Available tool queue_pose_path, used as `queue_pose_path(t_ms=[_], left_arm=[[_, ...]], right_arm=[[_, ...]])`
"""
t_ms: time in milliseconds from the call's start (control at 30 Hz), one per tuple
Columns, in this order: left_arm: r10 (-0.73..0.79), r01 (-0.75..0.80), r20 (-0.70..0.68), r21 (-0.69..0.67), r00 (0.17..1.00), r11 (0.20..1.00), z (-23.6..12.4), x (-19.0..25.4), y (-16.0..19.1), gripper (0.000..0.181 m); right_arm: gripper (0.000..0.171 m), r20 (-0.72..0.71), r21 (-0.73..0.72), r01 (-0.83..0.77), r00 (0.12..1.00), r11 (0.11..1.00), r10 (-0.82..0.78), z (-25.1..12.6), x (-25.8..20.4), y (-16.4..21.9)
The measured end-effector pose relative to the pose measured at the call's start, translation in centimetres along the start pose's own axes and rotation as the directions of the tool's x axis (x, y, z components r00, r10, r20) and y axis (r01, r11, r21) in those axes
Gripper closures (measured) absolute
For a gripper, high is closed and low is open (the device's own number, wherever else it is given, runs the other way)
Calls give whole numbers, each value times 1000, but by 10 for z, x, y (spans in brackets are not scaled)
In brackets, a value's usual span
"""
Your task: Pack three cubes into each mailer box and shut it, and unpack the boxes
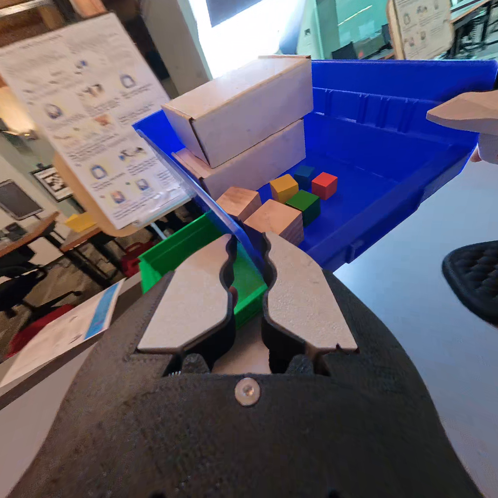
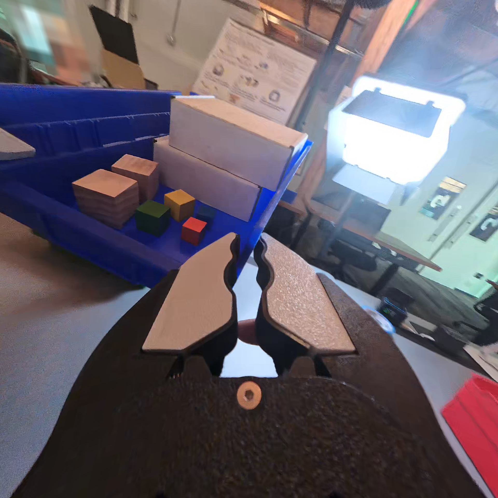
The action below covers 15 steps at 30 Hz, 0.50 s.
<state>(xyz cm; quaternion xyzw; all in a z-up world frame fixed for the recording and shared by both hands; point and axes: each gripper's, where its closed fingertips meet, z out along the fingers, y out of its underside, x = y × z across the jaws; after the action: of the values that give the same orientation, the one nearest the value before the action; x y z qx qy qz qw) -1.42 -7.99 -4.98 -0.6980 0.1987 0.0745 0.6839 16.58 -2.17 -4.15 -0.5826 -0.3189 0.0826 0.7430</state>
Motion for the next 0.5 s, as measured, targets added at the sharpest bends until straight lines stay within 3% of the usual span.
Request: queue_pose_path(t_ms=[233,500], left_arm=[[44,-16,195,-145,980,989,-109,-105,42,163],[144,-17,259,-439,955,898,-205,-142,116,161]], right_arm=[[161,297,90,-103,952,991,72,50,-138,-57],[160,587,1,-137,802,991,110,67,-281,-41]])
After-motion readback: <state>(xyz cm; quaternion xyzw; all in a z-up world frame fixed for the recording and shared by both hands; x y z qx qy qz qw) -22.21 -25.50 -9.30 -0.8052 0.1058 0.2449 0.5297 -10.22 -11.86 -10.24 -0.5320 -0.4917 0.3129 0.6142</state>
